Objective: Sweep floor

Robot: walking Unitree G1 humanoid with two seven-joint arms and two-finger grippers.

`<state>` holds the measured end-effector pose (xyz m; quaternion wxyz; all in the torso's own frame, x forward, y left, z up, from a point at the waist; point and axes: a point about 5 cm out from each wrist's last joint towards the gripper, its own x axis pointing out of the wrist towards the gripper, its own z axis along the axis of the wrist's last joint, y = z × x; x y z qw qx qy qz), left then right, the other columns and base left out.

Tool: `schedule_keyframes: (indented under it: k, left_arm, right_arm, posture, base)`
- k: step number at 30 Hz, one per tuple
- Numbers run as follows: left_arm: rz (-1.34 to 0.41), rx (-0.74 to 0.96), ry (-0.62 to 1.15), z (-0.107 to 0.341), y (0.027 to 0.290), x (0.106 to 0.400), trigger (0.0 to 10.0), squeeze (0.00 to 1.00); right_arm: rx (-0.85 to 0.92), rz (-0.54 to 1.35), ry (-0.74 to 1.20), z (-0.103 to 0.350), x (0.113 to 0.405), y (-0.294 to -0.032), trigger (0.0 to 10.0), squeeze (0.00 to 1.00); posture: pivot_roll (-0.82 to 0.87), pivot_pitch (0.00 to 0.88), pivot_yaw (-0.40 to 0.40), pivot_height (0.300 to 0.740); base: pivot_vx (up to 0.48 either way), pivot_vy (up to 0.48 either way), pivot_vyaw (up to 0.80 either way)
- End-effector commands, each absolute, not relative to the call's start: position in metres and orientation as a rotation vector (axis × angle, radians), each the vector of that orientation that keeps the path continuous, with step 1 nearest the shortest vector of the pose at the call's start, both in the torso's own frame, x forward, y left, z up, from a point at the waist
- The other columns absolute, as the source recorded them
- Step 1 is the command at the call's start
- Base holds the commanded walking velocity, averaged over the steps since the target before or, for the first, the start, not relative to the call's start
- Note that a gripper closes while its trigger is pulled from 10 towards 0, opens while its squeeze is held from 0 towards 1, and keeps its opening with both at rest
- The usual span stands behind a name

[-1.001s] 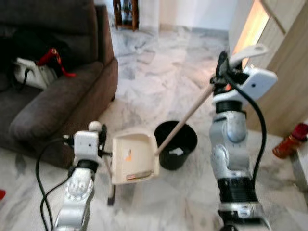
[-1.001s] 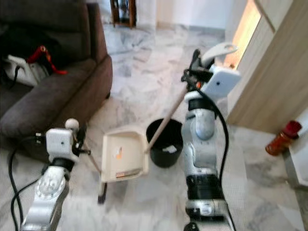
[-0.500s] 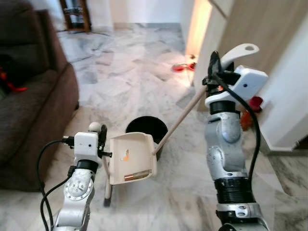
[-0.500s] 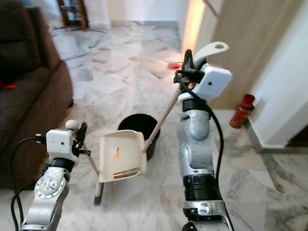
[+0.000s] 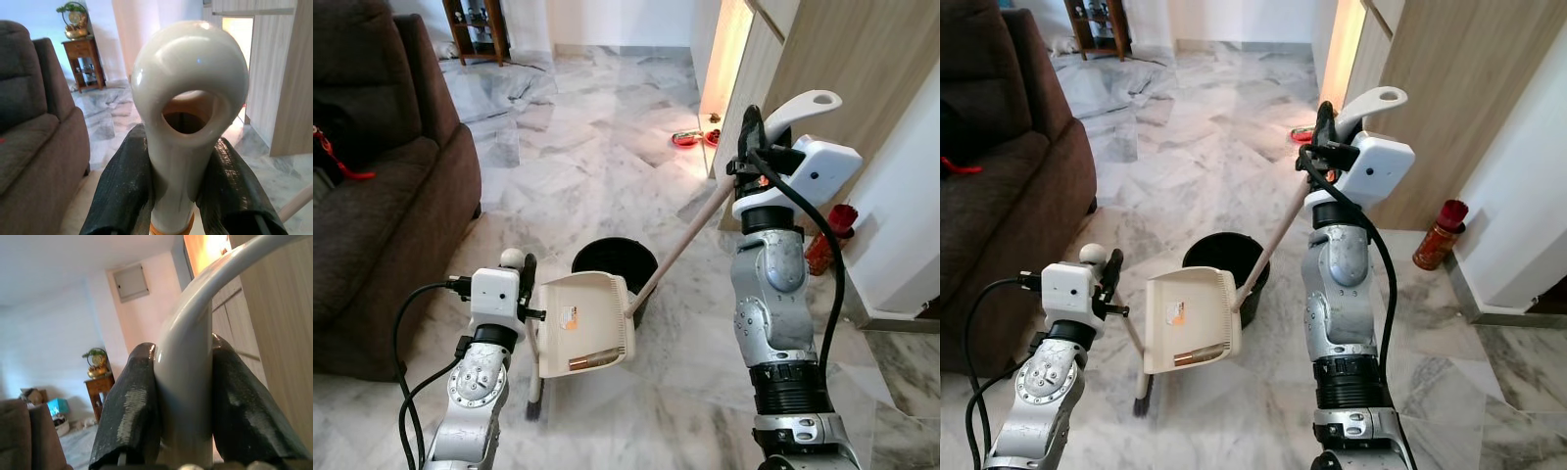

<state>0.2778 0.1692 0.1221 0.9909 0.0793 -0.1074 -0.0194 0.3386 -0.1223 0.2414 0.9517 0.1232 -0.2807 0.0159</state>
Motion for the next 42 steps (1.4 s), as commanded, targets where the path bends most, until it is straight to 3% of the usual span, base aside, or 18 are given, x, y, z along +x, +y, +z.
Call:
schedule_keyframes:
  k: [1, 26, 31, 42]
  left_arm:
    - [-0.047, 0.151, -0.263, 0.1323, 0.1664, 0.2785, 10.0, 0.0]
    - [-0.044, 0.153, -0.261, 0.1321, 0.1668, 0.2787, 10.0, 0.0]
    - [-0.042, 0.152, -0.262, 0.1321, 0.1667, 0.2787, 10.0, 0.0]
    - [-0.042, 0.138, -0.276, 0.1339, 0.167, 0.2782, 10.0, 0.0]
  right_arm:
    - [0.301, 0.032, -0.676, 0.2622, 0.3322, -0.1228, 10.0, 0.0]
    - [0.307, 0.012, -0.686, 0.2662, 0.3334, -0.1256, 10.0, 0.0]
    - [0.31, 0.012, -0.681, 0.2662, 0.3342, -0.1264, 10.0, 0.0]
    - [0.306, 0.02, -0.703, 0.2687, 0.3326, -0.1245, 10.0, 0.0]
  posture:
    - [0.15, 0.047, 0.007, 0.74]
    - [0.15, 0.045, 0.008, 0.74]
    - [0.15, 0.045, 0.008, 0.74]
    - [0.16, 0.046, 0.007, 0.74]
  base:
    - [0.375, 0.0, 0.0]
    - [0.384, 0.0, 0.0]
    - [0.383, 0.0, -0.74]
    - [0.27, 0.0, 0.0]
